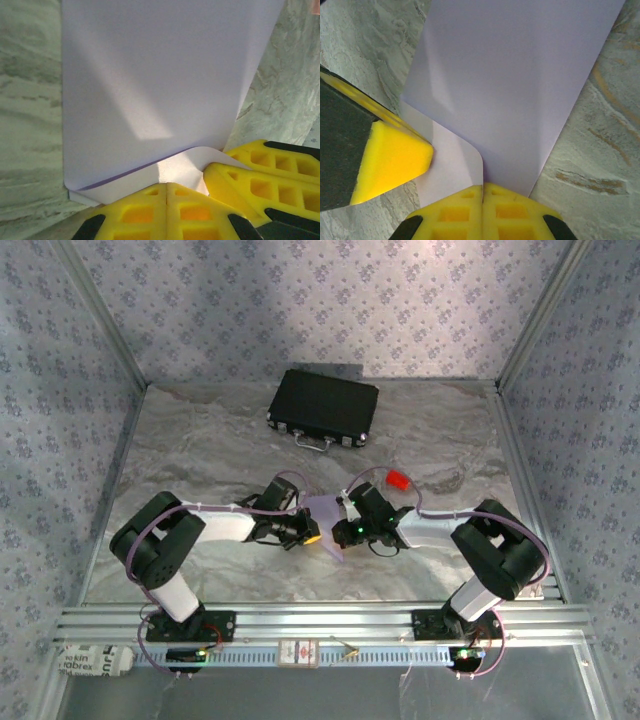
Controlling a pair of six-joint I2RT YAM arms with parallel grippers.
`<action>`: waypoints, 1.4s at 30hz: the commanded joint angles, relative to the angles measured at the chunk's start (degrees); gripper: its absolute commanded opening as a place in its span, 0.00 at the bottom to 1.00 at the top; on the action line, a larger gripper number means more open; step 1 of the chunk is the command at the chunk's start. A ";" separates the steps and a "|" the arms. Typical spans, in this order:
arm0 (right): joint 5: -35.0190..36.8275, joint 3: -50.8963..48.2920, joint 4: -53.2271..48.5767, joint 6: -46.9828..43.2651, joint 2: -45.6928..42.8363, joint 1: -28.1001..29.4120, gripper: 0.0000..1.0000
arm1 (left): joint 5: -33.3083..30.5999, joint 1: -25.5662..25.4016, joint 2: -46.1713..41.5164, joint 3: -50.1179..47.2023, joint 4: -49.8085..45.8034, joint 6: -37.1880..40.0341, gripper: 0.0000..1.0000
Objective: Fold a paper plane with a square sheet of paper (pick it up from the middle)
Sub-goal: Third fold the triangle at the center of the table.
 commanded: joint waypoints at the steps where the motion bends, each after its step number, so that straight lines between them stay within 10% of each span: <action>1: 1.87 -0.01 -1.59 0.61 0.82 -0.08 0.03 | -0.81 -0.53 1.71 1.08 -3.48 1.82 0.00; 20: -3.21 0.70 -5.50 2.99 -9.52 -3.08 0.35 | -3.14 -0.59 0.83 -0.86 -3.72 1.63 0.00; 42: -11.36 7.29 -11.19 2.86 1.43 1.45 0.10 | -2.92 -0.59 0.67 -1.37 -2.21 0.83 0.00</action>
